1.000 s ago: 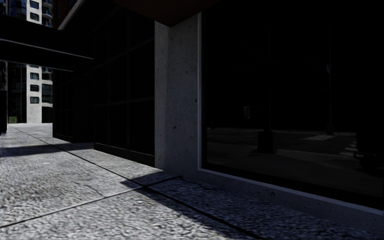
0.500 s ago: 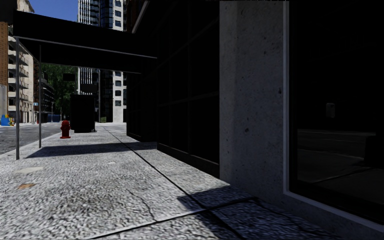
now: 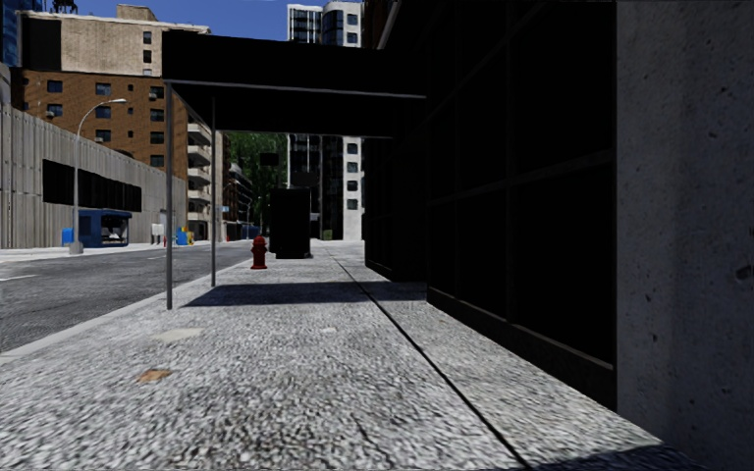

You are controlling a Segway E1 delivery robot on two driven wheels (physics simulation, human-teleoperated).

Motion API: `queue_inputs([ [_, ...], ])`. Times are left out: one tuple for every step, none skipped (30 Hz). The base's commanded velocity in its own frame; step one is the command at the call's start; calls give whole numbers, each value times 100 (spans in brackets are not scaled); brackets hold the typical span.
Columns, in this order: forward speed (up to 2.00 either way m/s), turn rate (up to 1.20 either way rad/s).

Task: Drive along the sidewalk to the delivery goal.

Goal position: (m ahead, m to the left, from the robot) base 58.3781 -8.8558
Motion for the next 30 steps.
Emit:
queue_inputs([
  [145,21],
  [147,16],
  [147,16],
  [153,11],
  [157,8],
  [165,6],
  [168,4],
  [172,3],
  [172,3],
  [178,1],
  [188,0],
  [200,0],
  [200,0],
  [200,0],
  [200,0],
  [200,0],
  [200,0],
  [200,3],
  [200,17],
  [200,23],
  [200,23],
  [200,24],
  [200,25],
  [200,25],
  [200,25],
  [200,25],
  [200,25],
  [200,25],
  [200,25],
  [200,25],
])
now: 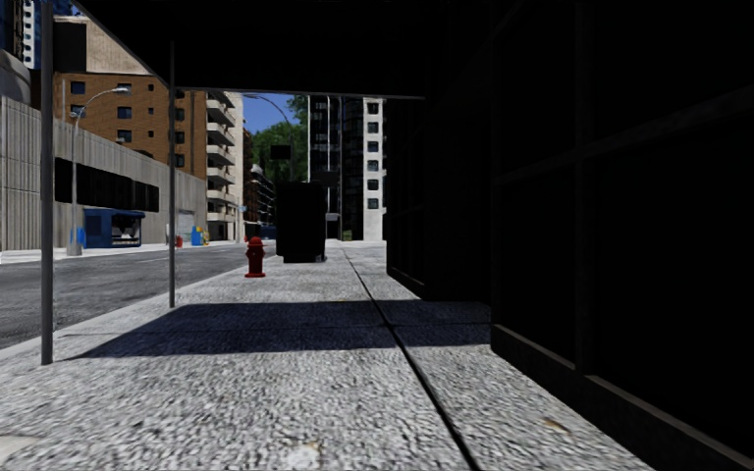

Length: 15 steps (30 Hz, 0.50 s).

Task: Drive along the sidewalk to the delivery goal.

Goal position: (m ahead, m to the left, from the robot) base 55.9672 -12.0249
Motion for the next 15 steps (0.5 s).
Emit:
queue_inputs([
  [200,26],
  [200,28],
  [200,29],
  [200,29],
  [200,29],
  [200,29],
  [200,29],
  [200,29],
  [200,29],
  [200,29],
  [200,29],
  [200,29],
  [200,29],
  [200,29],
  [200,29],
])
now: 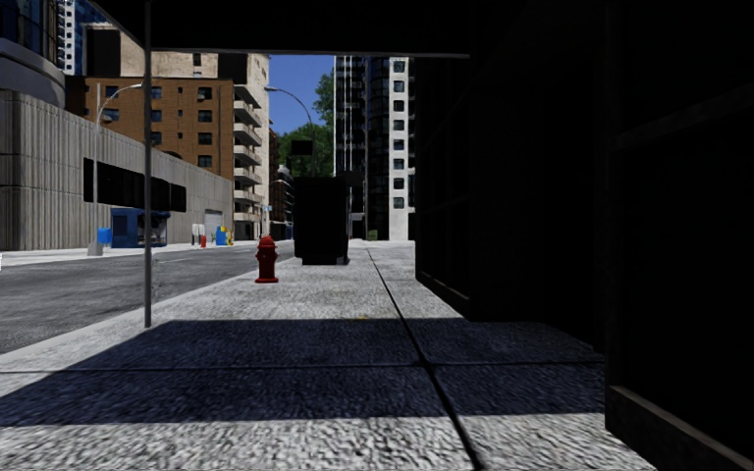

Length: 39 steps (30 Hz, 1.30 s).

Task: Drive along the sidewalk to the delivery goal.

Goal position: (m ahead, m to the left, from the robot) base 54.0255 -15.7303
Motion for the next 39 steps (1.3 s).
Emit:
queue_inputs([
  [200,29],
  [200,29],
  [200,29],
  [200,29],
  [200,29],
  [200,29],
  [200,20],
  [200,11],
  [200,11],
  [200,6],
  [200,0],
  [200,0],
  [200,0],
  [200,0],
  [200,0],
  [200,0],
  [200,0],
  [200,0],
  [200,0],
  [200,0],
  [200,0],
  [200,0],
  [200,0],
  [200,0],
  [200,0],
  [200,0],
  [200,0],
  [200,0],
  [200,0],
  [200,0],
  [200,0],
  [200,0],
  [200,0],
  [200,0],
  [200,0],
  [200,0],
  [200,0],
  [200,0],
  [200,0],
])
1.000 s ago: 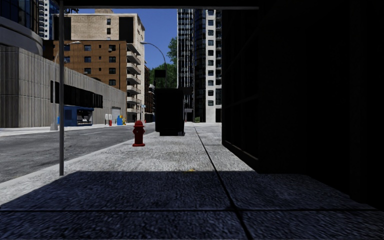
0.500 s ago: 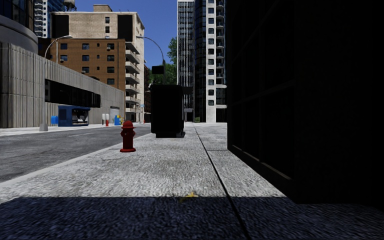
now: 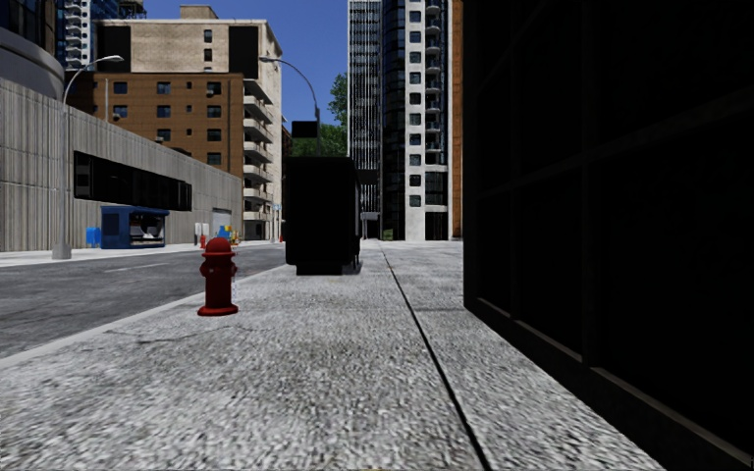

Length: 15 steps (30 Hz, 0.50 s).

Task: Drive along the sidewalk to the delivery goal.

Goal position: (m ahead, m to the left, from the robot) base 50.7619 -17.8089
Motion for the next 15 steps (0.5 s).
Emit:
queue_inputs([
  [200,0],
  [200,0],
  [200,0],
  [200,0],
  [200,0],
  [200,0],
  [200,0],
  [200,0],
  [200,0],
  [200,0],
  [200,0],
  [200,0],
  [200,0],
  [200,0],
  [200,0],
])
